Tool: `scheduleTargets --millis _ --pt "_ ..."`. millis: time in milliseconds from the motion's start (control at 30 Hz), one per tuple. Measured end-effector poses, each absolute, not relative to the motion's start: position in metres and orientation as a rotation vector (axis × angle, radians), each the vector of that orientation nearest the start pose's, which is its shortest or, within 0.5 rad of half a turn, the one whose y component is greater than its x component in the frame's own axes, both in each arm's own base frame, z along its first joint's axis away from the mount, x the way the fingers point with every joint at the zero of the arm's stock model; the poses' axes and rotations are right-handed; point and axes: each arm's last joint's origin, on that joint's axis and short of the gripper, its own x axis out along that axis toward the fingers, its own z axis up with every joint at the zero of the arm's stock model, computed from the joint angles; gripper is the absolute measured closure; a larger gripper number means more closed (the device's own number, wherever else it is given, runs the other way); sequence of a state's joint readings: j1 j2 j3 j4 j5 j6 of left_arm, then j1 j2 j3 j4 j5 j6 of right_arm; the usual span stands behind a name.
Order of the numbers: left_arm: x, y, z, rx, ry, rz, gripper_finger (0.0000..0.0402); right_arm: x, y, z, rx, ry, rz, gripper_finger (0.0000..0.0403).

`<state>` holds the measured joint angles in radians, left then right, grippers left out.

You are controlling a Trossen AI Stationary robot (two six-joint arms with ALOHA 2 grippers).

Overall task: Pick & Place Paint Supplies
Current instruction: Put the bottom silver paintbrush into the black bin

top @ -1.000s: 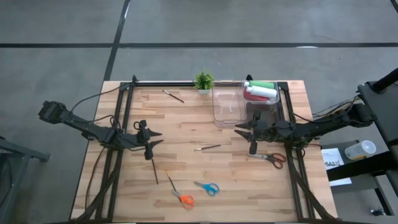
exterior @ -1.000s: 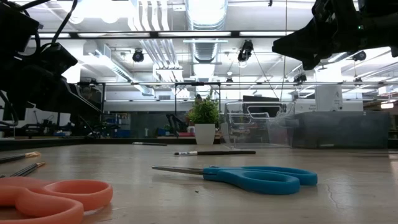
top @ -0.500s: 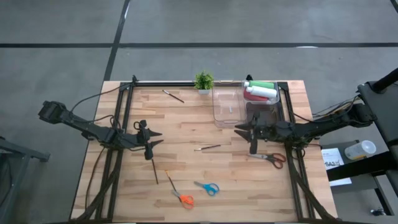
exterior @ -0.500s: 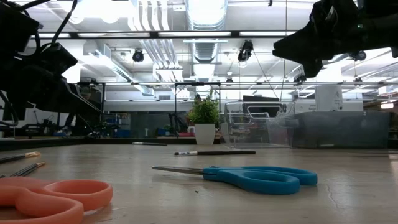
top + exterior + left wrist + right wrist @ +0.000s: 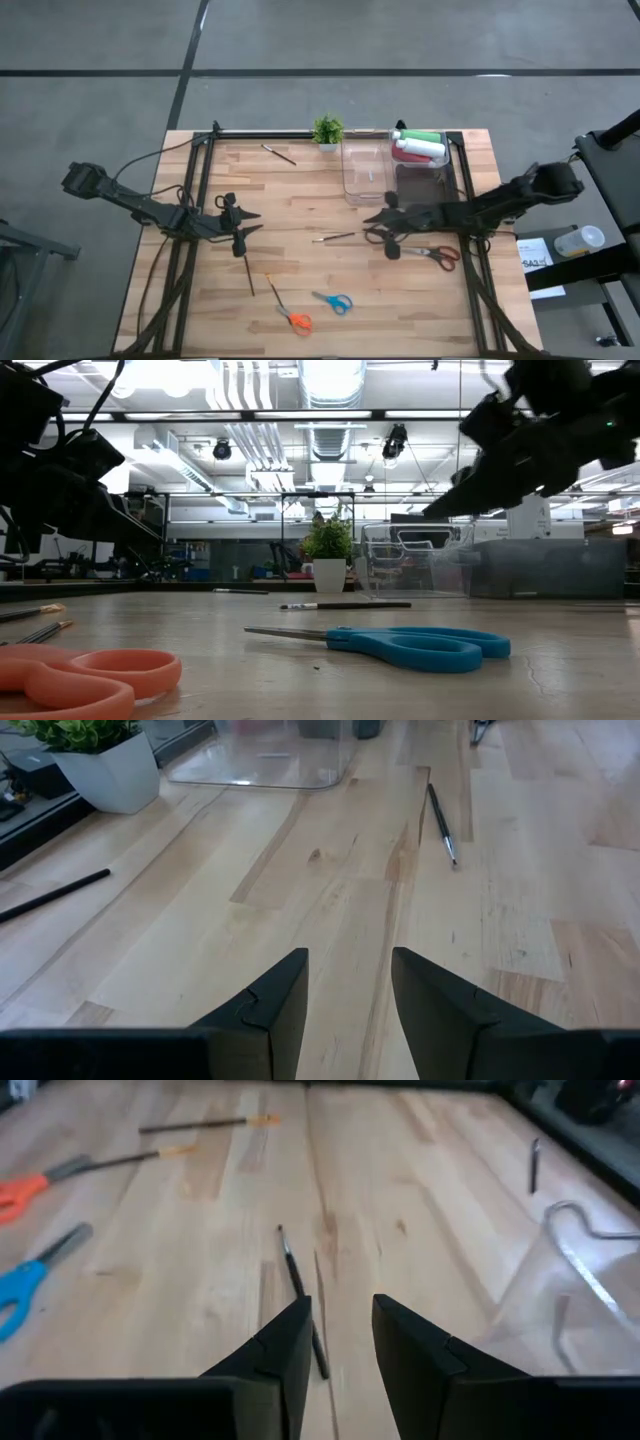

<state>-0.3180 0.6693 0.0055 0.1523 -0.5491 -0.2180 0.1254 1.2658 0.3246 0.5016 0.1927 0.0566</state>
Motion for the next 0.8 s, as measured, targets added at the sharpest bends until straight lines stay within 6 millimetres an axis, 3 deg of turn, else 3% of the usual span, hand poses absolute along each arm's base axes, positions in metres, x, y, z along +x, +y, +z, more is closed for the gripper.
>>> scheduleTargets --millis 500,800 --pt "0.122 -0.024 0.118 0.003 0.438 0.275 0.0247 0.296 0.029 0.128 -0.011 0.542 -0.013 0.0298" --pt "0.122 -0.024 0.118 0.004 0.441 0.275 0.0246 0.319 0.017 0.103 0.031 0.516 0.046 0.0298"
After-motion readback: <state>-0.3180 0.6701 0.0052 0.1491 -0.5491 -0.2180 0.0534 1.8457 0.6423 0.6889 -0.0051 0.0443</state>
